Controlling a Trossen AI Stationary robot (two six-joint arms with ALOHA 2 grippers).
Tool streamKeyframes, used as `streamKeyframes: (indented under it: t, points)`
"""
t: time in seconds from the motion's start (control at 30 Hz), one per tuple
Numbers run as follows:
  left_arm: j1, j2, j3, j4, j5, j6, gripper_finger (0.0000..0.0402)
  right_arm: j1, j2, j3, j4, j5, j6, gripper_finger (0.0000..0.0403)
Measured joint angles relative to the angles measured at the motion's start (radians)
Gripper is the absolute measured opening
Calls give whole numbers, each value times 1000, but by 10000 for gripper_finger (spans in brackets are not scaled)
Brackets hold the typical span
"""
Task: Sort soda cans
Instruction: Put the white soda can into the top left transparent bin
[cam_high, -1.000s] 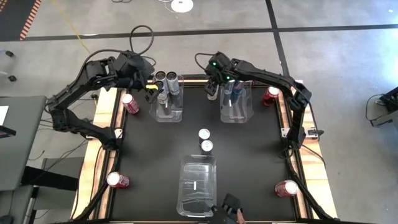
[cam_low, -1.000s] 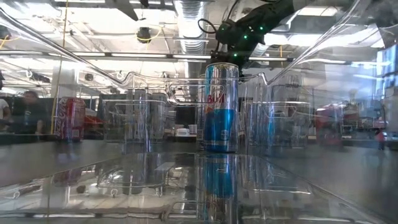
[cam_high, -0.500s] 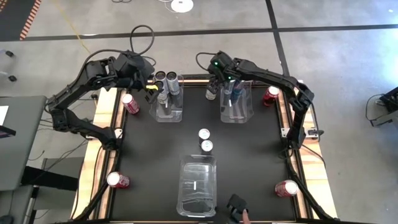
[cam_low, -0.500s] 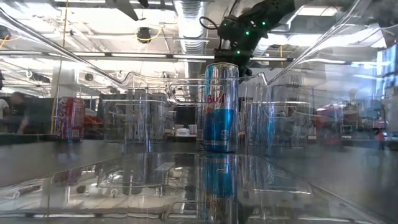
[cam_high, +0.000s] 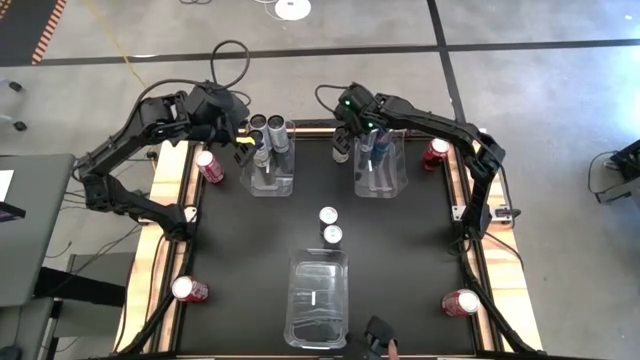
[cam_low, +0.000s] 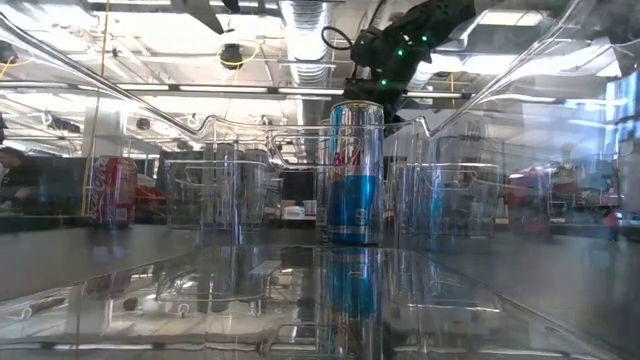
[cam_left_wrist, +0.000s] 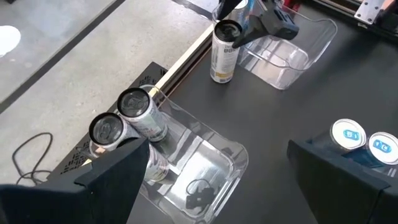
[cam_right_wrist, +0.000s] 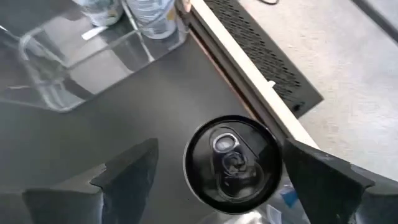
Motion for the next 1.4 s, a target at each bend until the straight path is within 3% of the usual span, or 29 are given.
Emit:
streamKeyframes:
  t: [0.4, 0.57, 0.97, 1.4]
  points:
    - [0, 0, 0, 4, 3, -16, 377, -37, 0, 0, 8, -12, -9, 397]
    - [0, 0, 0, 4, 3, -25, 377, -52, 0, 0, -13, -86, -19, 397]
    - [0, 0, 0, 38, -10, -24, 377, -45, 1, -16, 35, -86, -144, 369]
    - [0, 0, 0, 93, -15, -8, 377, -38, 2, -16, 1, -83, -152, 369]
